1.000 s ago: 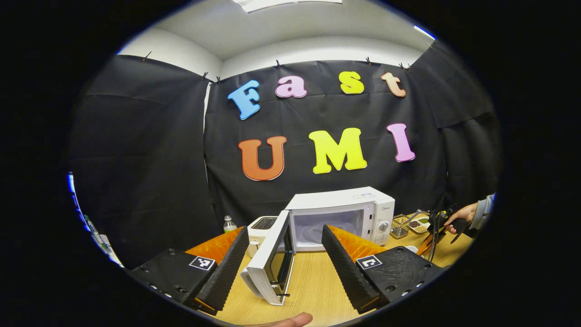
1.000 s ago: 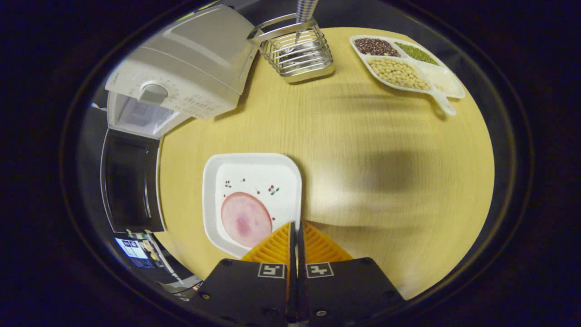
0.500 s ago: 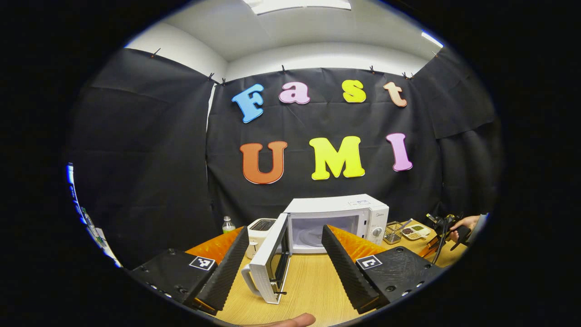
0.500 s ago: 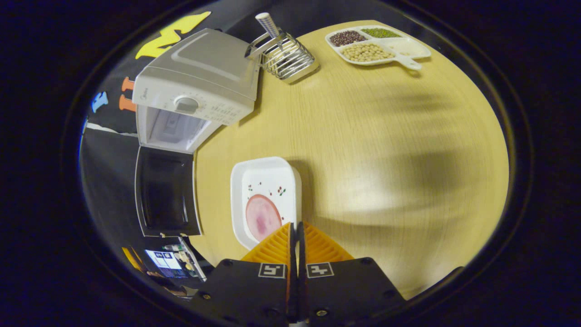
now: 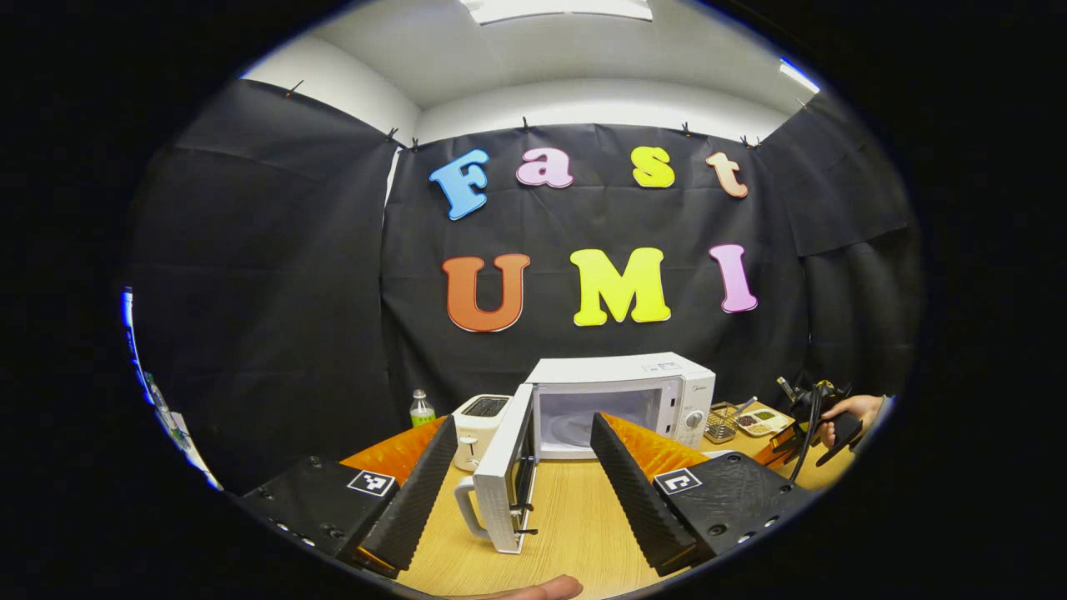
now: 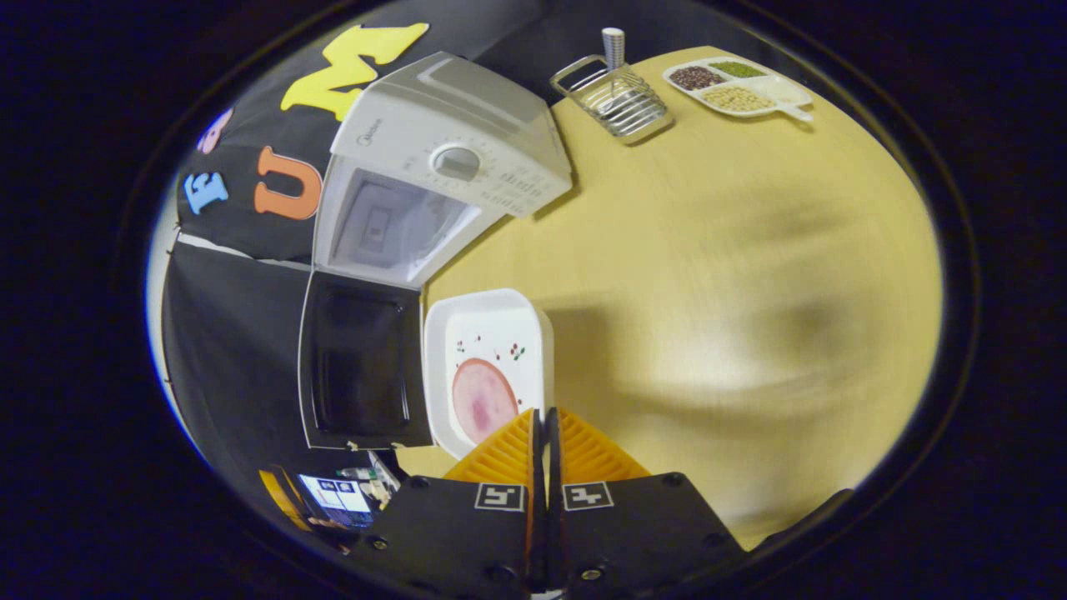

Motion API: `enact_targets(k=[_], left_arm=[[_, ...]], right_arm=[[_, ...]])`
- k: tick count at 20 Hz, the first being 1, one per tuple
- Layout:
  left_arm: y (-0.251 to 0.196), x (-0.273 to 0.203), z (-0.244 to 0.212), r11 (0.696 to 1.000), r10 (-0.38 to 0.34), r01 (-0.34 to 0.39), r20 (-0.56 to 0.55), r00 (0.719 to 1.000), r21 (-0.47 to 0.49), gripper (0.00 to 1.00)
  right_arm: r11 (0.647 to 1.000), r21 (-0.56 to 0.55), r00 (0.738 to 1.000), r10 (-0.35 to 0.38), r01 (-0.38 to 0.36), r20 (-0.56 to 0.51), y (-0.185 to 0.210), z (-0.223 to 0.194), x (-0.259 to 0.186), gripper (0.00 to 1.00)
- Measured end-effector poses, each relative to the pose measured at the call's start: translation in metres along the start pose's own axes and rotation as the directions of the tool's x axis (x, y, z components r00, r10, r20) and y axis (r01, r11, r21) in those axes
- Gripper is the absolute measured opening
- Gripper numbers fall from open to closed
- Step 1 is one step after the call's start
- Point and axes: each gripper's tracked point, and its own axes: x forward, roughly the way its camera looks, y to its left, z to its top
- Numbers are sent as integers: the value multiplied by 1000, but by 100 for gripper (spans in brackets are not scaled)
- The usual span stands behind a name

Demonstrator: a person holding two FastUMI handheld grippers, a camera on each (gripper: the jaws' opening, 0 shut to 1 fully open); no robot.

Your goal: Open the microwave oven with the left hand, put the food in, and close the microwave oven.

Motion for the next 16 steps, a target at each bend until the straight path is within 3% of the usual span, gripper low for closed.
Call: enact_targets(k=[3, 5, 8, 10, 13, 16], left_arm=[[18, 2, -7, 1000, 31, -31, -12, 999, 1, 96], [27, -1, -9, 999, 35, -35, -19, 999, -3, 96], [41, 3, -11, 998, 57, -57, -17, 998, -13, 97], [48, 6, -10, 997, 72, -72, -13, 997, -25, 96], [52, 9, -11, 997, 68, -68, -14, 998, -37, 97], [62, 15, -10, 998, 67, -67, -19, 998, -7, 96]], right_arm=[[995, 101, 995, -4, -6, 102, 32, 5, 27, 0], [991, 135, 986, -5, -18, 165, 51, 14, 45, 4], [967, 235, 968, 40, -100, 246, 86, 24, 67, 0], [949, 279, 946, 52, -148, 321, 103, 37, 79, 4], [924, 323, 911, 58, -204, 408, 127, 56, 102, 0], [912, 349, 886, 33, -216, 462, 144, 73, 127, 4]])
